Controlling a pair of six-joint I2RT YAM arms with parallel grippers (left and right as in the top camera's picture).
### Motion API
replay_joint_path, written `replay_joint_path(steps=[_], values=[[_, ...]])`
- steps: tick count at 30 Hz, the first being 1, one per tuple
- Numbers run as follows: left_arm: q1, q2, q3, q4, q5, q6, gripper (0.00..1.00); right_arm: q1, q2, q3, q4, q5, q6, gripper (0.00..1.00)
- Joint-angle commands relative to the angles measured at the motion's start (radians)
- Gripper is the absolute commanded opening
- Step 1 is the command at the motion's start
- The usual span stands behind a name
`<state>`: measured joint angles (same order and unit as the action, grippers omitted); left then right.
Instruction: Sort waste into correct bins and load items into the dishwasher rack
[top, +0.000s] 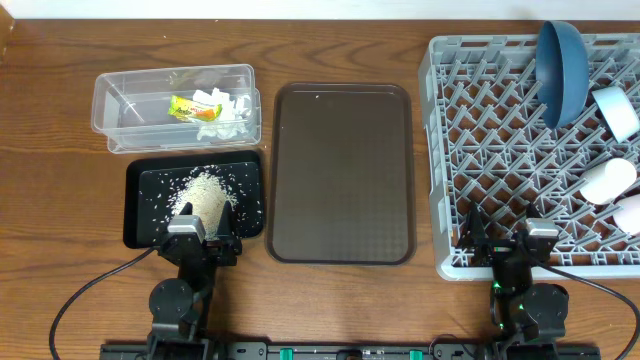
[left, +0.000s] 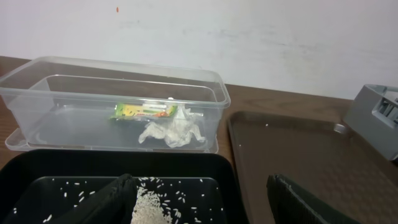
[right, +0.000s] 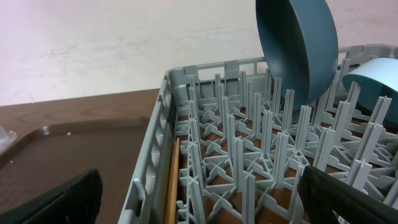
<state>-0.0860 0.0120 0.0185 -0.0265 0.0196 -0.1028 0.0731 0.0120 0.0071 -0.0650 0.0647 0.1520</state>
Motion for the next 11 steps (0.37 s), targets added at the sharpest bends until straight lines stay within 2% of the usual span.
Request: replay_joint_path(steps=[1, 11], values=[[0.005, -0.008, -0.014, -0.043, -0.009, 0.016, 0.70, -0.009, -0.006, -0.002, -0.003, 0.010, -0.003, 0.99], [0.005, -0.008, -0.014, -0.043, -0.009, 0.016, 0.70, -0.009, -0.006, -0.002, -0.003, 0.010, -0.003, 0.99]])
